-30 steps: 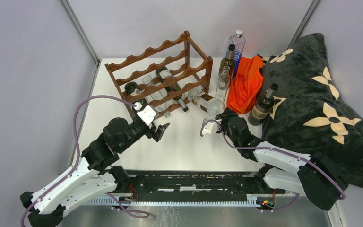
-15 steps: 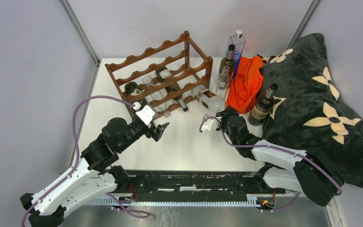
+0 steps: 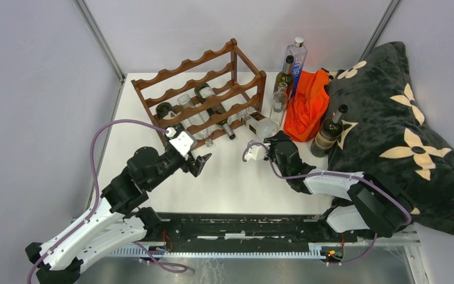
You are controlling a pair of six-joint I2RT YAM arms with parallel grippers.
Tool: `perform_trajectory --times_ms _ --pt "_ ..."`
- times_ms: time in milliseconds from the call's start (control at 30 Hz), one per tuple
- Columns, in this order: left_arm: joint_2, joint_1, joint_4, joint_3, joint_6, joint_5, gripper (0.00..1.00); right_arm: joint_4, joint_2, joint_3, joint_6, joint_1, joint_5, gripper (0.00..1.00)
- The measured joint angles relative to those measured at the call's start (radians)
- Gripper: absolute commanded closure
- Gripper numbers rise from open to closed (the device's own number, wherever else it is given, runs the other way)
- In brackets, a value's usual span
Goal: Put the wine bottle on the wine rack
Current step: Place the wine bottle in the wine rack.
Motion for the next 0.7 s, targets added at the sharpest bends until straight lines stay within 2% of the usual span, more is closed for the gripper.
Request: perform_trajectory --times_ms 333,700 --pt "0.000 0.018 0.005 -0.003 0.000 0.017 0.00 0.056 0.193 0.128 -0.001 0.003 0.011 0.85" --pt "0.002 0.037 0.007 -0.005 0.000 0.027 0.00 0.108 0.322 0.215 -0.032 0.002 0.003 0.73"
